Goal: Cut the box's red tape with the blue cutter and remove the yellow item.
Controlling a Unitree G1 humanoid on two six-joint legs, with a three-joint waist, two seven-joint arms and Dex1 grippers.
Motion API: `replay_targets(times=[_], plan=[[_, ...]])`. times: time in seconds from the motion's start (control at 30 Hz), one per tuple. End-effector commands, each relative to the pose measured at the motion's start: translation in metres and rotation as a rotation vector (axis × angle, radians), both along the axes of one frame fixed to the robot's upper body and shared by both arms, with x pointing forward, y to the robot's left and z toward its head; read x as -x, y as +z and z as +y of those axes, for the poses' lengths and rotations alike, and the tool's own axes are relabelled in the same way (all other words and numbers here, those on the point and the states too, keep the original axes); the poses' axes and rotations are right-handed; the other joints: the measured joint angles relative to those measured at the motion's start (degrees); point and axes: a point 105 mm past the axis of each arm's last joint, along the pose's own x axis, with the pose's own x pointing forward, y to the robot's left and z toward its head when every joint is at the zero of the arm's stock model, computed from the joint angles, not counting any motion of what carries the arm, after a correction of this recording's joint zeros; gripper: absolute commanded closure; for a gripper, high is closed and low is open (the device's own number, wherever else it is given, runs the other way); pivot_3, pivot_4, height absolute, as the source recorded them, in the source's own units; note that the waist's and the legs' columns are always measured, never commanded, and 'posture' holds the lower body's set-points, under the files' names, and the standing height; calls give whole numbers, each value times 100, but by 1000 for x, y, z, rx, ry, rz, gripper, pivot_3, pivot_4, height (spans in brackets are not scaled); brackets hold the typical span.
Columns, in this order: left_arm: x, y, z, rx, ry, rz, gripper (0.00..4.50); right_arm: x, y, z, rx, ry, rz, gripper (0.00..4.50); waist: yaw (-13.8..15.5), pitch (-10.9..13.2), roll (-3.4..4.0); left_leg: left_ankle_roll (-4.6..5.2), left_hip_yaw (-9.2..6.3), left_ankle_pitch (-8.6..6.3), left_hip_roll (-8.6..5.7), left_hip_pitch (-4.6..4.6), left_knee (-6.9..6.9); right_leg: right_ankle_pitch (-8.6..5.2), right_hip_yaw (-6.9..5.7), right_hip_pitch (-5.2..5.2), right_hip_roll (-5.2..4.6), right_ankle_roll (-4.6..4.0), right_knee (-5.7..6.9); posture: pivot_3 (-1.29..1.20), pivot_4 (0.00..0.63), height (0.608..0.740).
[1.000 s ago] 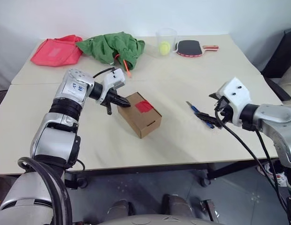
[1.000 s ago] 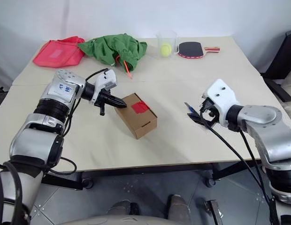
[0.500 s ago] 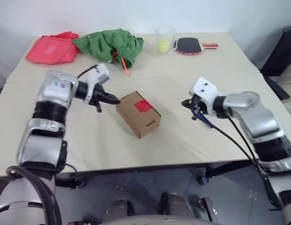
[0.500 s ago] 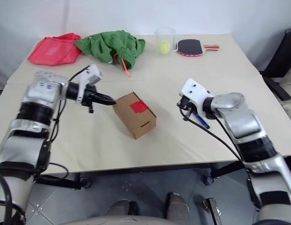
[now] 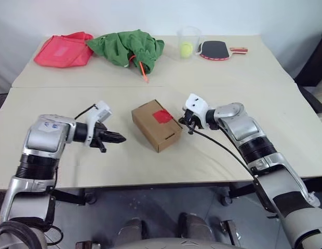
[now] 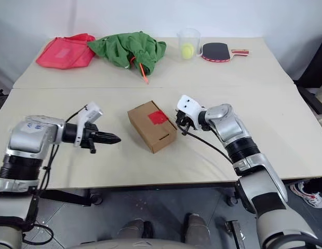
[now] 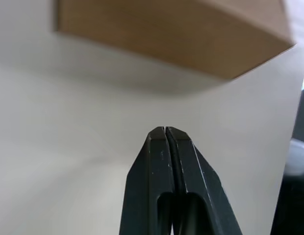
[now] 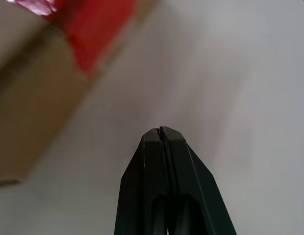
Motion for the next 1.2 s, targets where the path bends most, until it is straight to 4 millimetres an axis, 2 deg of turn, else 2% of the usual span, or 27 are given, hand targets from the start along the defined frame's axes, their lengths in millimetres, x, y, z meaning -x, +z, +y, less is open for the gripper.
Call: replay_targets(times=[0.03, 0.33, 0.63, 0.77, 0.83, 0.9, 1.0, 1.07, 1.2], plan=[[-3, 9, -10, 32, 8, -62, 4500, 14, 12, 4, 18, 68, -21, 4469, -8, 0, 0, 0, 0, 0, -5, 1, 0, 0, -1, 0, 1, 0, 0, 0, 150, 740], [-11, 12, -31, 79, -18, -87, 4500, 62, 12, 2, 82, 175, 45, 4469, -7, 0, 0, -6, 4, 3, -5, 2, -4, 0, -2, -1, 7, 0, 0, 0, 150, 740], [-12, 8, -52, 76, -114, -68, 4500, 81, 6, 7, 74, 198, 84, 4469, 1, 0, 0, -6, 8, 3, -8, 2, -1, 0, -1, -1, 7, 0, 0, 0, 150, 740], [-12, 7, -54, 64, -126, -67, 4500, 88, 5, 6, 84, 204, 93, 4469, 3, 0, 0, -6, 8, 3, -8, 2, -1, 0, -1, -1, 7, 0, 0, 0, 150, 740], [-14, 7, -48, 57, -107, -67, 4500, 85, 5, -7, 133, 167, 63, 4469, 13, 0, 0, -6, 8, 3, -9, 2, -1, 0, -1, -1, 7, 0, 0, 0, 150, 740], [-16, 6, -37, 45, -67, -69, 4500, 76, 14, -24, 157, 113, 14, 4469, 19, 0, -1, -6, 7, 3, -9, 1, 0, 0, -1, -1, 6, 0, -1, 0, 150, 740], [-17, 3, -17, 18, -2, -71, 4500, 43, 27, -52, 184, -46, -81, 4469, -6, 0, -1, -6, 10, 3, -8, 3, 0, 0, 0, 0, 6, 0, -4, 0, 150, 740], [-16, 2, -12, 16, 22, -73, 4500, 27, 26, -53, 185, -68, -124, 4469, -23, 0, -1, -9, 12, 4, -7, 5, -1, 0, 3, -2, 7, -1, -4, 0, 150, 740], [-17, 4, -14, 39, 55, -89, 4500, 3, 22, -36, 92, -89, -130, 4469, -46, 0, -1, -13, 18, 7, -4, 9, -6, -1, 3, -2, 10, -1, -2, 0, 150, 740]])
